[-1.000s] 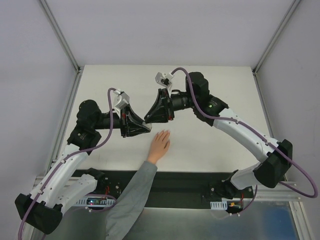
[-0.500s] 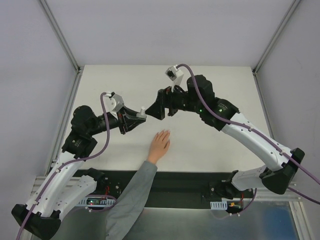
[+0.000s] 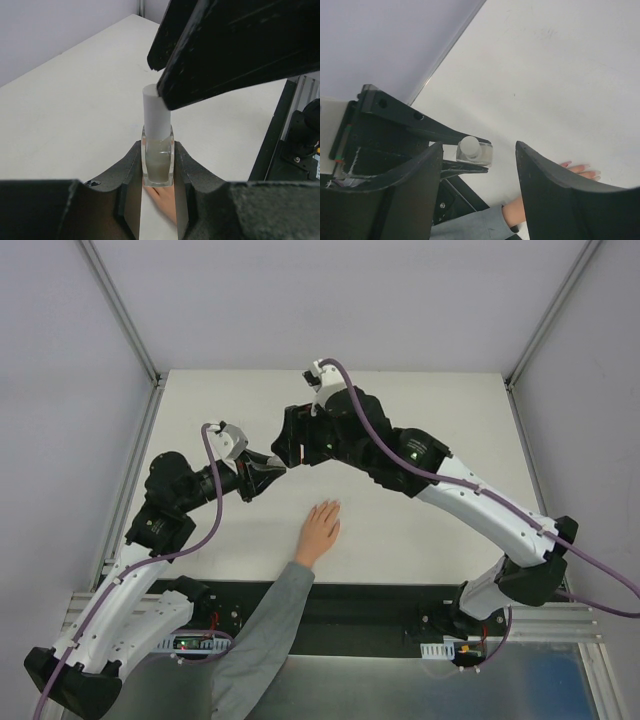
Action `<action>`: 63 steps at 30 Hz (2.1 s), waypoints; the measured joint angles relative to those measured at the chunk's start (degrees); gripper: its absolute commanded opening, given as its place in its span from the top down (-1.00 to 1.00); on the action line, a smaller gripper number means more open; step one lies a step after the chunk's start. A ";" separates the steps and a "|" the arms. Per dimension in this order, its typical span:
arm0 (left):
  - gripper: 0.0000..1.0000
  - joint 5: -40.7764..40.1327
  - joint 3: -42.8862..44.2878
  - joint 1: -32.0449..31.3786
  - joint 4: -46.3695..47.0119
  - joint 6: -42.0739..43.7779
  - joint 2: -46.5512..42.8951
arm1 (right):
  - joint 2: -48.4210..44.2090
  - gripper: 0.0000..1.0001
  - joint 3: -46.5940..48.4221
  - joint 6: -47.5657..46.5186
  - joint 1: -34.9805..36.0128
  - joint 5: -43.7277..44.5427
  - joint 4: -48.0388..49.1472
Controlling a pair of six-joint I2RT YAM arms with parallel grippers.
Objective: Paint the nails
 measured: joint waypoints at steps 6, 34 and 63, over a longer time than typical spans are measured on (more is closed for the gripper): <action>1.00 -0.87 0.00 0.00 0.00 0.02 0.00 | 4.00 -0.01 1.09 0.02 0.24 1.29 -1.18; 1.00 30.23 0.79 0.09 5.18 -13.35 4.15 | -4.04 0.10 -15.04 -26.01 -11.61 -59.45 9.75; 1.00 0.79 1.66 0.00 -0.09 -0.15 3.04 | -0.98 -0.19 -1.62 -4.46 -1.97 -7.26 0.98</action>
